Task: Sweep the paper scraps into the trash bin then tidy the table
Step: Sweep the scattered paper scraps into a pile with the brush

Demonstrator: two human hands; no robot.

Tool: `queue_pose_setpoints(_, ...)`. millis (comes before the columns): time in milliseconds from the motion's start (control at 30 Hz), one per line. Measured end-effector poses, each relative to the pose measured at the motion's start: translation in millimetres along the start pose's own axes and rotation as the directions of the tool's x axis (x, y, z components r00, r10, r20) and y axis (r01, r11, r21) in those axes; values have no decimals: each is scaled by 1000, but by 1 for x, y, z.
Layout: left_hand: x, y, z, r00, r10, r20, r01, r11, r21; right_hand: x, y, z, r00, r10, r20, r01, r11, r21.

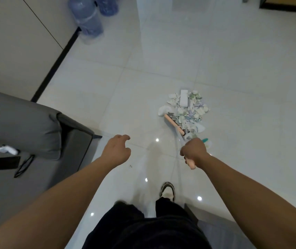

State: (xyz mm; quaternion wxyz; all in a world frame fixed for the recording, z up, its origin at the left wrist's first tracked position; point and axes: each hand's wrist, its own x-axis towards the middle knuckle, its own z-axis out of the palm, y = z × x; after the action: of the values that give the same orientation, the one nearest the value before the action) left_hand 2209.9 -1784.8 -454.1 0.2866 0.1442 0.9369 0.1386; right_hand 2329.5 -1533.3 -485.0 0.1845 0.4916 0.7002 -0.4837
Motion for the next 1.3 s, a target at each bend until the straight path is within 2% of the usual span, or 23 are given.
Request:
queue_pose_setpoints(67,8,-2,-7,1000,2,-12,-2,1000,10,0,-7,-4,1000,-24,-12,24,999,-31)
queue_pose_setpoints(167,28,-3,-14,1000,14,-11,-14,999,29,2,-20,-11,999,17,27,-20,995,94)
queue_pose_setpoints(267,55,4,-17,998,50,38,-51,998,26,0,-36,-14,995,60,84,-78,970,230)
queue_pose_setpoints(467,132,30,-28,971,190,148,-202,977,69,10,-69,-6,975,173,136,-210,919,334)
queue_pose_setpoints(600,182,51,-42,923,303,237,-336,935,111,4,-77,11,968,250,27,-243,903,355)
queue_pose_setpoints(700,211,70,-47,885,349,308,-398,910,116,-3,-72,15,928,334,-162,-256,892,374)
queue_pose_setpoints(867,240,103,-37,799,415,435,-521,839,156,-8,-65,-5,841,467,-273,-233,768,596)
queue_pose_setpoints(1000,248,126,-23,747,438,500,-575,803,156,-10,-57,-27,795,545,-265,-161,611,775)
queue_pose_setpoints(1100,253,145,-15,711,456,536,-619,767,169,-16,-49,-37,758,597,-261,-142,542,828)
queue_pose_setpoints(1200,255,166,-10,686,474,552,-656,732,187,-11,-42,-36,732,647,-212,-161,468,869)
queue_pose_setpoints(1300,257,183,-5,665,486,567,-686,698,207,3,-36,-28,717,692,-84,-186,306,933)
